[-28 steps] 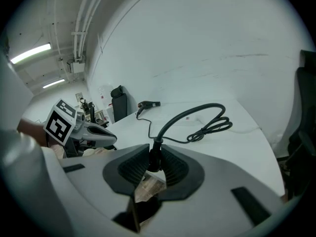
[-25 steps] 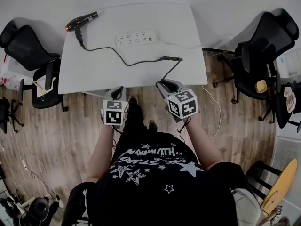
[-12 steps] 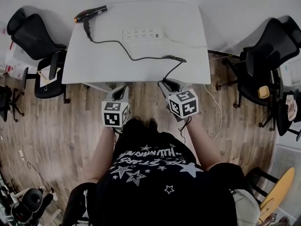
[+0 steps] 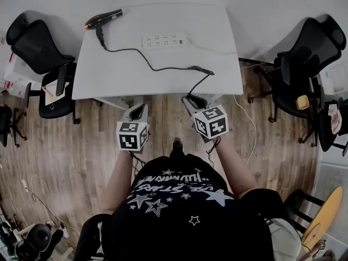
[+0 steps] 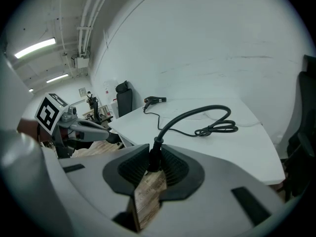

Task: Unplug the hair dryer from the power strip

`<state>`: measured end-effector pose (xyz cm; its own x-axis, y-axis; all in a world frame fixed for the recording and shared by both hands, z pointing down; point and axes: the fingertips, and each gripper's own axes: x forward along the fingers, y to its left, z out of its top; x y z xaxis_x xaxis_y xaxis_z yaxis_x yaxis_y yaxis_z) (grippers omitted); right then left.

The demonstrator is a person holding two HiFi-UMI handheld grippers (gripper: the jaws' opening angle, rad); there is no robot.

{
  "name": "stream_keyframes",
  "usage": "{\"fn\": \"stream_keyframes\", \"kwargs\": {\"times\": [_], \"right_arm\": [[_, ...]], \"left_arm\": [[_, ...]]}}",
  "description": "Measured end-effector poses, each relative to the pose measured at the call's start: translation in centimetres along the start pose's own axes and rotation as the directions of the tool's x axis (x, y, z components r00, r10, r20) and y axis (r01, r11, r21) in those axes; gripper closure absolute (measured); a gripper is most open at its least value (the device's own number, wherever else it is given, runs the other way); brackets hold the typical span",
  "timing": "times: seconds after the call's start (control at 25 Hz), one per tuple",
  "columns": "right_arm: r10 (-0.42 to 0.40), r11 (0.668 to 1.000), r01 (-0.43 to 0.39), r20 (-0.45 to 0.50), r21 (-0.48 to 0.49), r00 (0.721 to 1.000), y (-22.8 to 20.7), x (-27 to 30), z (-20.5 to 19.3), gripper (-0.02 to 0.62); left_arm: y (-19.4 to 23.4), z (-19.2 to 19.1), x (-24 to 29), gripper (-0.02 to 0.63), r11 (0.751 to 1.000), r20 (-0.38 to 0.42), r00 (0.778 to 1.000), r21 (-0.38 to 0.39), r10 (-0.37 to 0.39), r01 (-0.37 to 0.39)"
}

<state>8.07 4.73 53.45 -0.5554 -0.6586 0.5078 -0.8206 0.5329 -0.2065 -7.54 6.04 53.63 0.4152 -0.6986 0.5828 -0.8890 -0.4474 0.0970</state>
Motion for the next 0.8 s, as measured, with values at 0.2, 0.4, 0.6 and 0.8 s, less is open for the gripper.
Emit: {"fn": "stream_keyframes", "kwargs": {"times": [0.2,0.4,0.6,0.8], "right_arm": [[-0.016,1.000,0.016,0.009,-0.004,1.000,1.7,-0.8,0.2,0.514],[-0.037,0.999,0.037,0.006,-0.007,0.999,3.5,-1.8,-0.5,0.514],[-0.058,0.998,0.058,0.007,0.008,0.998,4.9,-3.0,-1.5,0.514],[-0.056,0.998,0.056,0.012,0.005,0.998,7.2,-3.4,-2.1,0.514]], "left_arm": [[0.0,-0.8,-1.8,0.598,0.999,0.000,1.000,0.007,-0.032,0.032],[0.3,-1.8,-4.0,0.599,0.999,0.018,0.999,0.002,-0.044,0.044],[-0.1,-3.1,-5.9,0.598,0.998,0.024,0.998,-0.016,-0.061,0.061],[0.3,-4.0,-7.7,0.598,0.997,0.039,0.997,-0.020,-0.071,0.072]]}}
